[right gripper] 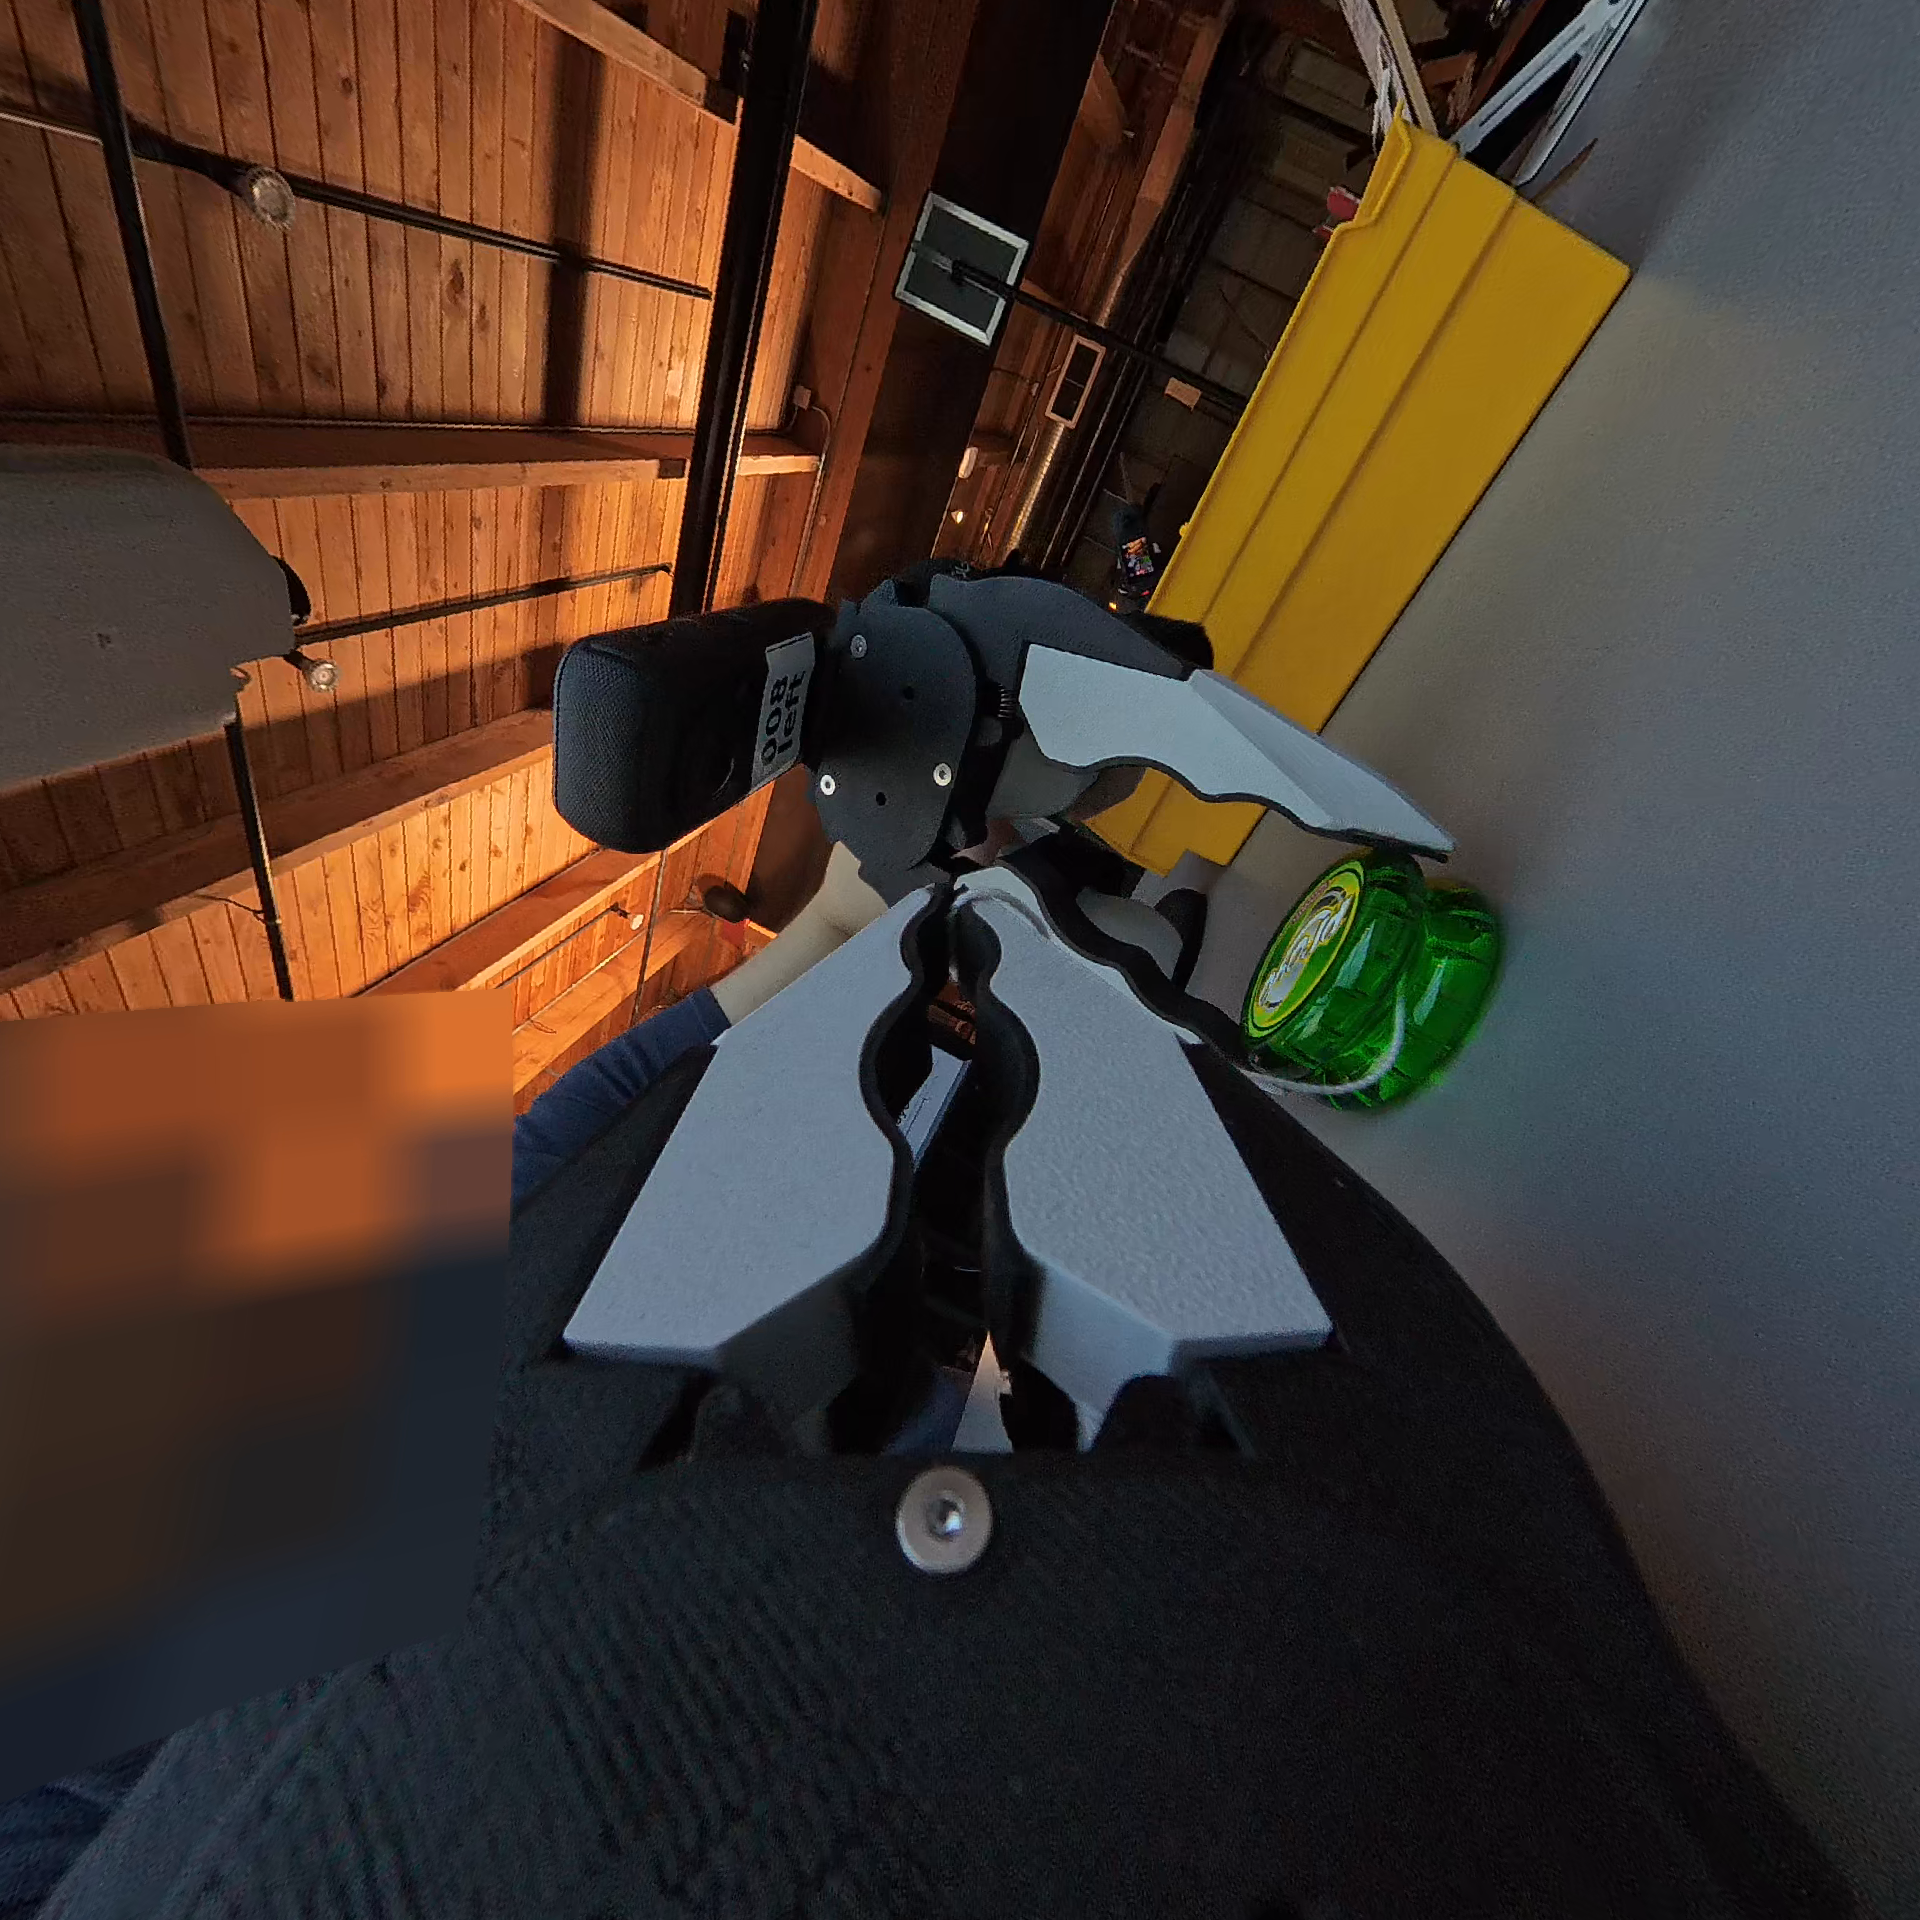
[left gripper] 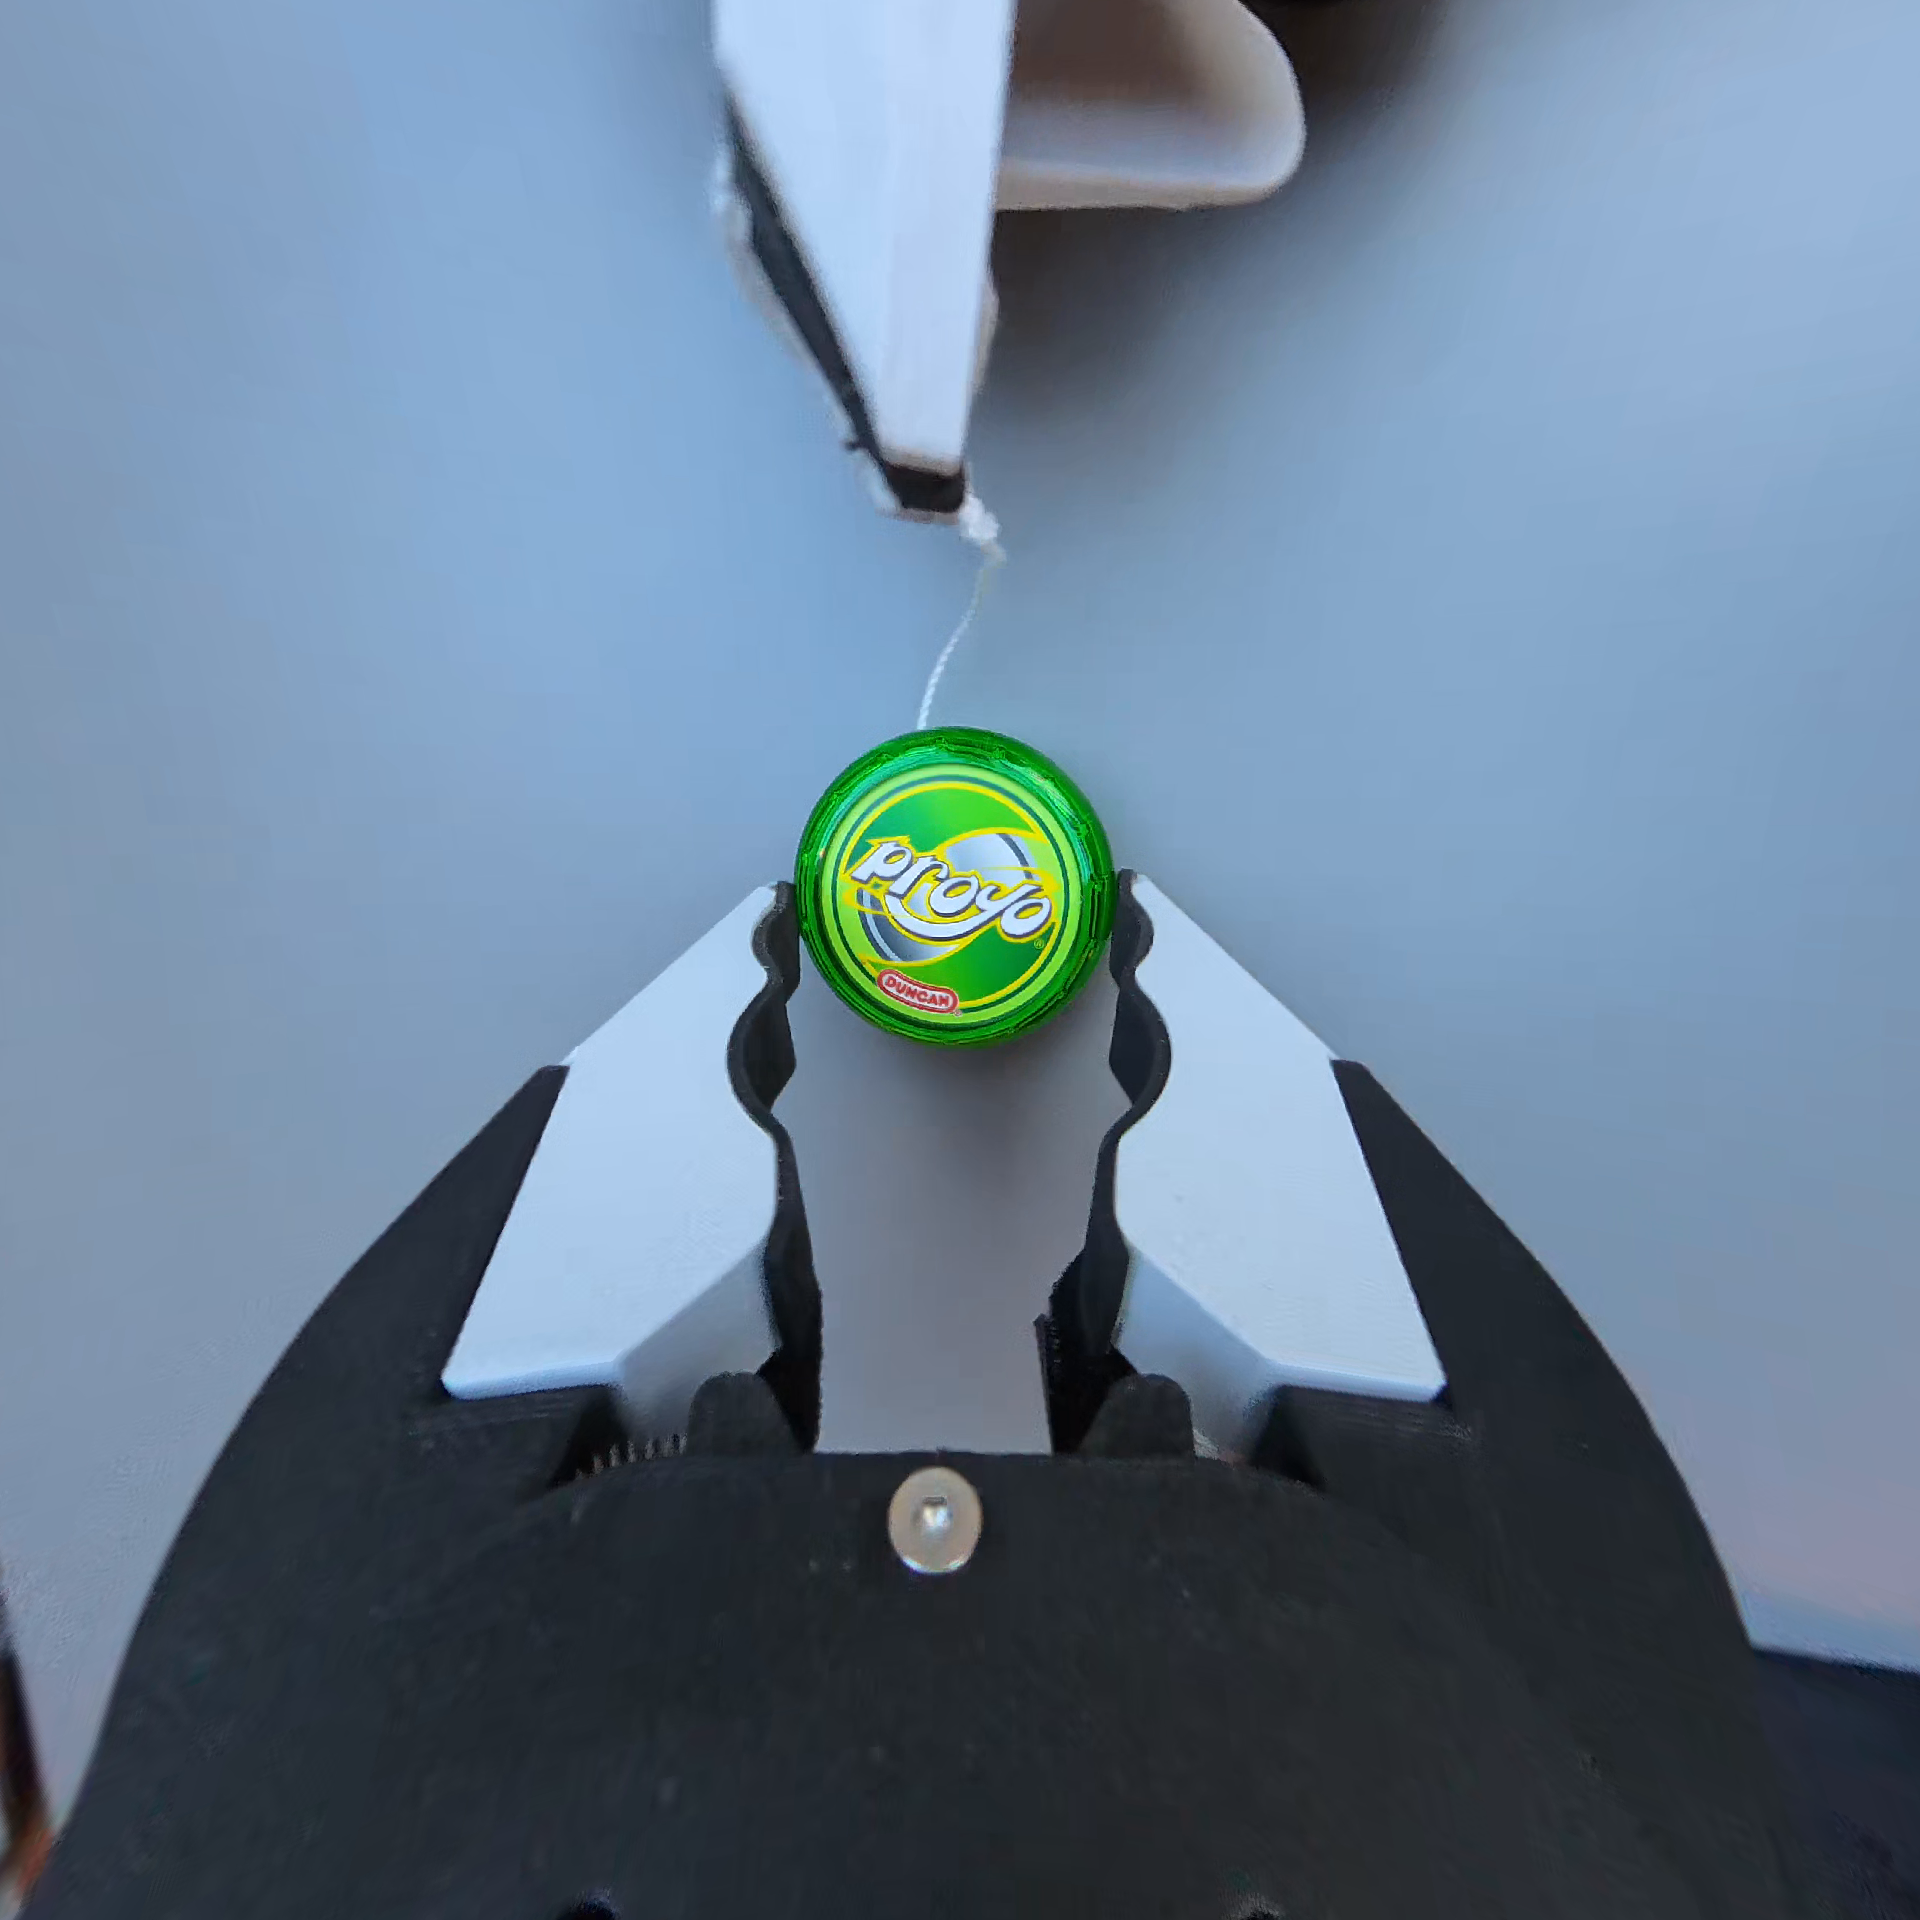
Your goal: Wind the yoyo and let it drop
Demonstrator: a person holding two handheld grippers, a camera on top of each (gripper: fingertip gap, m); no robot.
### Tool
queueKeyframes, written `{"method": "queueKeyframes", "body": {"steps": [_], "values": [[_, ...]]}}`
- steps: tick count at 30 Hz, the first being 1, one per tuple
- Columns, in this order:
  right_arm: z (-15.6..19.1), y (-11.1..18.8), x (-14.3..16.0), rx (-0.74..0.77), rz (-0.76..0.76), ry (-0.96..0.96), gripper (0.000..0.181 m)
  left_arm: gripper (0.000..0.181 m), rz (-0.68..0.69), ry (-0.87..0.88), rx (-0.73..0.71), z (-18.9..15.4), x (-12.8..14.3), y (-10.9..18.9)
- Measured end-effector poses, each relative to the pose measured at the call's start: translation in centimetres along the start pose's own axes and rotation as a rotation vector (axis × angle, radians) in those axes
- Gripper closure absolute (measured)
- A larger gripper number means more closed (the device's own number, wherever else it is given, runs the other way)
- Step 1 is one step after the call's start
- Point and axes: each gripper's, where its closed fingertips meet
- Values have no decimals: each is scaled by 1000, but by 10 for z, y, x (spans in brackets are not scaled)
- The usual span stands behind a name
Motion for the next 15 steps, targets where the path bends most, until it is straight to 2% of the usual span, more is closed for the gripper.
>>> {"method": "queueKeyframes", "body": {"steps": [8, 10, 12, 13, 15], "values": [[-5, -1, 0, 37, -4, 11, 181, 121, 9, 524, -146, 8, 11, 2], [-5, -1, 0, 35, -7, 10, 181, 120, -1, 473, -178, 10, 10, 2], [-5, -1, 0, 35, -8, 12, 181, 108, 21, 346, -229, 15, 13, 4], [-5, -1, 0, 33, -8, 13, 181, 111, 27, 281, -227, 14, 13, 5], [-5, -1, 1, 34, -3, 14, 181, 104, 9, 172, -174, 8, 5, 8]]}}
Point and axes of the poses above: each gripper's, where its closed fingertips meet, y back along the fingers, x out of its underside, z = x × y across the jaws, and after that the axes turned 6 degrees about z, right-handed
